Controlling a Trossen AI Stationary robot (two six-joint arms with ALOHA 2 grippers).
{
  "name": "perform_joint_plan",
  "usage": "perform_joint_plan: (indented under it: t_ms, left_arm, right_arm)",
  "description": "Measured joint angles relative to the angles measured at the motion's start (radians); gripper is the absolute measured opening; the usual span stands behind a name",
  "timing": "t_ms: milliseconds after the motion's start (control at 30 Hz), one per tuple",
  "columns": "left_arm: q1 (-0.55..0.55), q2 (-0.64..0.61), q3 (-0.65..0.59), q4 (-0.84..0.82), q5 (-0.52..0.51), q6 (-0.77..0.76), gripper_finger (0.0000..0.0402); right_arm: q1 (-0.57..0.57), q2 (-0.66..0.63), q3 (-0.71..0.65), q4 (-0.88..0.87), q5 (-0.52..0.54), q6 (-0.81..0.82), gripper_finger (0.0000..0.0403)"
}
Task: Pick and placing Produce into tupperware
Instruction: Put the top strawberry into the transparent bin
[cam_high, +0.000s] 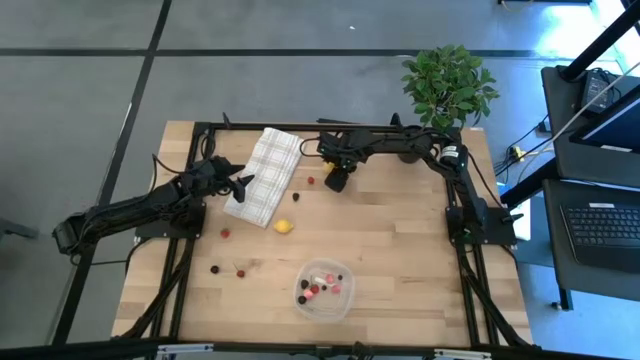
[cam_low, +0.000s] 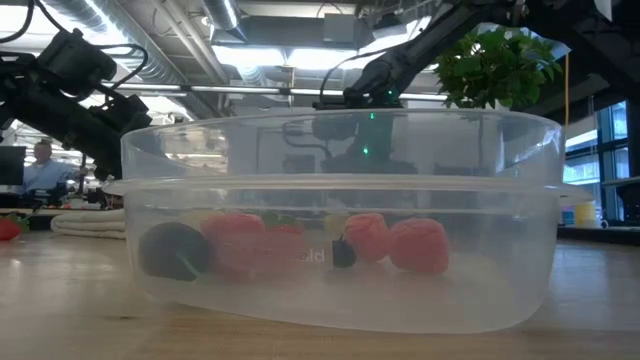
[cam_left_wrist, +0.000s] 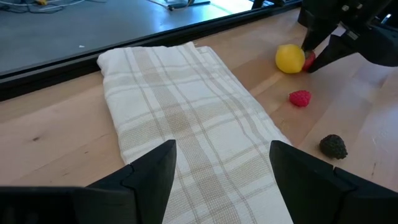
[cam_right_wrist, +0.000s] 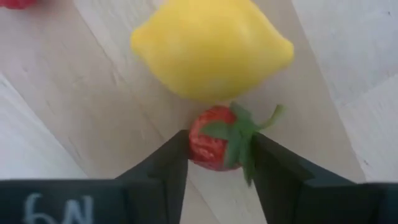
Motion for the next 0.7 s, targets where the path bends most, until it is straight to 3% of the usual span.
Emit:
perform_joint_plan:
  t_ms: [133, 700]
  left_arm:
    - [0.000, 0.000, 0.000, 0.000, 0.000, 0.000, 0.0250]
    - [0.000, 0.000, 0.000, 0.000, 0.000, 0.000, 0.0250]
  right_arm:
    - [0.000, 0.000, 0.000, 0.000, 0.000, -0.001, 0.0122]
    - [0.000, 0.000, 0.000, -0.003, 0.000, -0.019, 0.0121]
